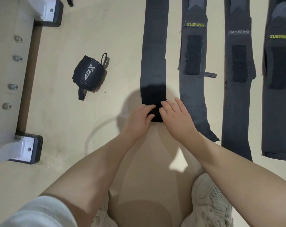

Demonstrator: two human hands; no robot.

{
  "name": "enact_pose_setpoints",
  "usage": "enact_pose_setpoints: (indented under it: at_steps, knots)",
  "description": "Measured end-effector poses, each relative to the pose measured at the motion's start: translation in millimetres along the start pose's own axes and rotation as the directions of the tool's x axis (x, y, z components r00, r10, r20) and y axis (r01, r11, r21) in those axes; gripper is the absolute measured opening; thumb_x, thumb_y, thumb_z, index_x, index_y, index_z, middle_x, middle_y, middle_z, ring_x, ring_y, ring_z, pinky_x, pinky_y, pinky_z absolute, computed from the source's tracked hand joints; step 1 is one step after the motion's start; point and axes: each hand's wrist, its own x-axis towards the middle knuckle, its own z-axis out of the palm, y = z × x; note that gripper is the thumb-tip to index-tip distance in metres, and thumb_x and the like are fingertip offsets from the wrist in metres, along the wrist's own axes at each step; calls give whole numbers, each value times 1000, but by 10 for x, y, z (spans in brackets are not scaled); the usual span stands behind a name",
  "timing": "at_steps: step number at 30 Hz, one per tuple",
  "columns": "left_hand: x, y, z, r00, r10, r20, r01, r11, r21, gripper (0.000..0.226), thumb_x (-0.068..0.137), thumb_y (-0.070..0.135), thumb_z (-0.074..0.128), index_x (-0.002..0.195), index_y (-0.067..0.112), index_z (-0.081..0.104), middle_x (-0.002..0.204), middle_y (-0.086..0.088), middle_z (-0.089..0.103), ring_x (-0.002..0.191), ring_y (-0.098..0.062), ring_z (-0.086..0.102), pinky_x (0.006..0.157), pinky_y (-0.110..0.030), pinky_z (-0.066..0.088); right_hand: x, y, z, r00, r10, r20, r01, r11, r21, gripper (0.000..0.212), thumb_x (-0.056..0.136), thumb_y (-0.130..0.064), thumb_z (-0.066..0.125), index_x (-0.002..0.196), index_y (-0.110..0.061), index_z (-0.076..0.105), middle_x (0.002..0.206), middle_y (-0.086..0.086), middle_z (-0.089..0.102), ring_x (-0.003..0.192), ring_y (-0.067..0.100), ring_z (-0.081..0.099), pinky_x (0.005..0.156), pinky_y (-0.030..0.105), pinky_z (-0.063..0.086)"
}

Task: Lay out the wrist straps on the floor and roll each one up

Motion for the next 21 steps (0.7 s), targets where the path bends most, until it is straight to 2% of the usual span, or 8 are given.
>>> enact_pose_setpoints:
  at_steps: [3,4,6,10,13,16,18,21]
  knots:
    - [86,1,-18,999,-24,-37,25,999,28,23,93,12,52,115,9,60,106,-6,65,103,-26,54,86,-26,36,46,29,-33,996,45,75,-50,997,60,35,83,-1,39,108,-4,62,123,12,60,111,28,59,114,43,22]
    - [105,-6,-23,999,-20,-35,21,999,31,20,94,11,52,110,8,62,105,-7,64,102,-27,54,84,-24,35,50,58,-31,994,26,105,-32,998,56,36,87,-2,38,118,-5,56,132,12,53,118,28,53,117,41,11]
    - [129,-12,-38,999,-17,-39,18,1000,15,18,95,11,51,105,5,65,111,-8,58,97,-20,52,79,-18,31,69,99,-58,995,21,99,-29,996,82,39,90,-4,36,126,-7,49,138,10,46,122,28,47,117,38,5]
    - [123,4,-78,999,-45,-30,48,991,128,26,98,24,48,105,8,67,127,-4,46,95,-12,48,73,-19,30,103,36,-105,991,62,121,-85,977,196,34,92,-9,37,123,-13,49,133,3,45,112,23,51,102,32,23]
    - [39,-41,-83,998,10,66,-21,985,171,39,94,33,53,124,8,58,125,-4,46,103,-16,52,79,-18,34,112,19,-135,969,142,202,-203,924,325,33,94,-13,39,126,-15,48,135,1,42,103,25,54,82,31,30]
    - [-39,-75,-87,993,40,109,-56,987,149,46,96,27,51,138,9,45,123,-7,50,107,-20,51,86,-19,34,165,18,-190,945,197,260,-294,858,422,36,96,-15,40,131,-18,41,129,5,48,96,32,57,74,34,36]
    - [-17,-65,-82,998,21,64,-29,992,125,38,96,24,50,132,12,51,116,-6,56,104,-22,53,92,-25,34,219,29,-230,928,256,270,-361,790,495,34,95,-15,42,129,-19,39,121,6,55,94,32,58,73,37,41]
    - [5,-101,-5,996,31,-87,0,942,335,29,92,34,49,110,19,65,105,-2,61,102,-24,48,103,-44,29,245,-5,-268,909,302,286,-411,760,504,24,94,-16,45,118,-18,45,114,4,57,92,28,57,75,37,45]
